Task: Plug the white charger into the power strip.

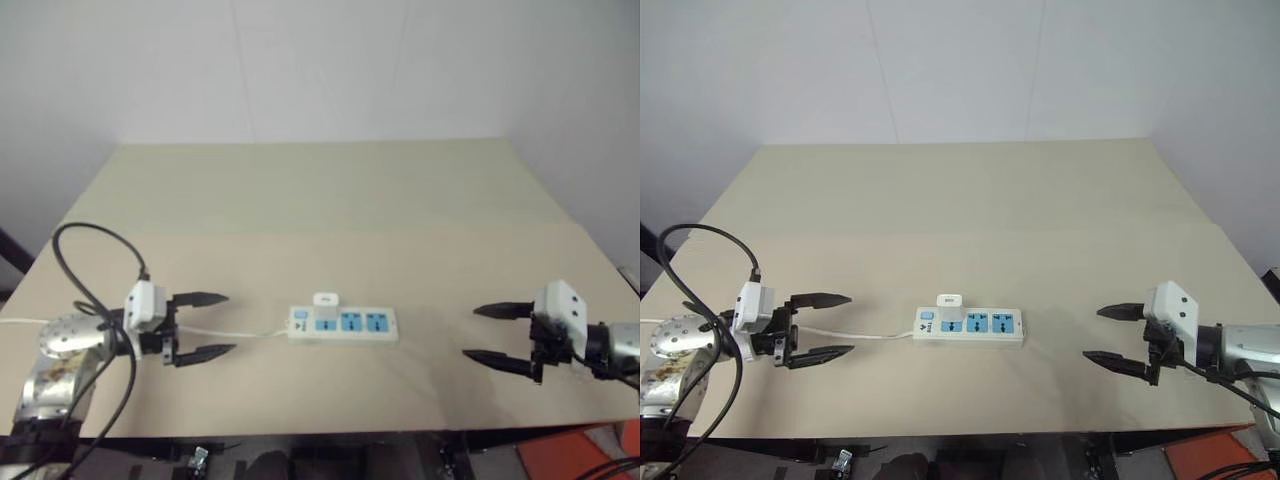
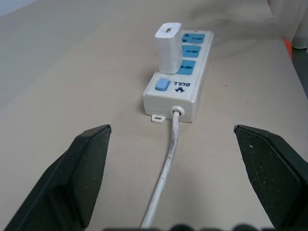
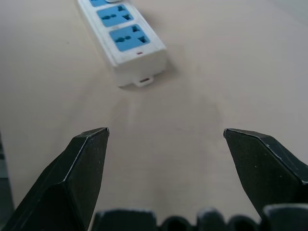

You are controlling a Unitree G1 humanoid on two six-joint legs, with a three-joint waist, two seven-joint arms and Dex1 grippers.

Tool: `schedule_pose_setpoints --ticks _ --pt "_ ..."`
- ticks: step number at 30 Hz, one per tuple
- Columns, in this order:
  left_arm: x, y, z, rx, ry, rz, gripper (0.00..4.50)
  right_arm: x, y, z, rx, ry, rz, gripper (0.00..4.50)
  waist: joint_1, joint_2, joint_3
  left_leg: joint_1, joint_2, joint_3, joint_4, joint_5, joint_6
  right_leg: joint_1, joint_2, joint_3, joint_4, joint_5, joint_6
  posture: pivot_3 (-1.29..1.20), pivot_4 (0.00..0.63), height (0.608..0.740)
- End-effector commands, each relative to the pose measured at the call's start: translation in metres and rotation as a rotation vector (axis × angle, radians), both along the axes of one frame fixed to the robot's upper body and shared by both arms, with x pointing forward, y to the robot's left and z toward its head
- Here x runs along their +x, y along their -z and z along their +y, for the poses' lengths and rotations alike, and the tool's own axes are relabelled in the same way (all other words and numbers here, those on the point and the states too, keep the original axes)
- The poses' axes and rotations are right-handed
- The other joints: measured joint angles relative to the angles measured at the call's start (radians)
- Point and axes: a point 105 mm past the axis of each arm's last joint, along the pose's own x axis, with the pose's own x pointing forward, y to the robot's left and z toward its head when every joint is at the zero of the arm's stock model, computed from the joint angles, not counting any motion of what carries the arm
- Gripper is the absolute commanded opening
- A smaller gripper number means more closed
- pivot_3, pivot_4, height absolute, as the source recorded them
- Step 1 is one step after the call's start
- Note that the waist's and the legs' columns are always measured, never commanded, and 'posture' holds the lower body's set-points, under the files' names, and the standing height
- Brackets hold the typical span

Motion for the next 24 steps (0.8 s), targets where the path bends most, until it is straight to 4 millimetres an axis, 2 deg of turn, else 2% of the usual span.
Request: schedule_pose_setpoints --ticks 1,6,10,24 --pt "0.003 -0.007 -0.002 0.002 0.003 -0.030 4.48 0.004 -0.006 -0.007 -0.052 0.025 -0.043 4.50 0.001 0.000 0.000 0.000 0.000 0.000 0.000 0.000 0.000 0.000 0.000 0.000 0.000 0.000 0.000 0.00 0.150 0.740" --pt "-0.002 -0.007 -0.002 0.000 -0.002 -0.019 4.48 -0.004 -0.003 -0.009 -0.067 0.030 -0.030 4.50 0.002 0.000 0.001 0.000 0.000 0.000 0.000 0.000 0.000 0.000 0.000 0.000 0.000 0.000 0.000 0.00 0.150 0.740" --pt "-0.004 -0.006 0.003 0.000 -0.024 -0.010 4.48 -0.004 -0.007 -0.006 -0.051 0.036 -0.019 4.50 -0.001 0.000 0.001 0.000 0.001 0.001 0.000 0.000 0.000 0.000 0.000 0.001 0.000 0.000 0.000 0.00 0.150 0.740" --pt "-0.003 -0.003 -0.005 -0.023 -0.019 -0.009 4.48 -0.004 -0.013 -0.010 -0.092 0.049 -0.012 4.50 0.001 0.000 0.001 0.000 0.000 0.001 0.000 0.000 0.000 0.000 0.000 0.001 0.000 0.000 0.000 0.00 0.150 0.740"
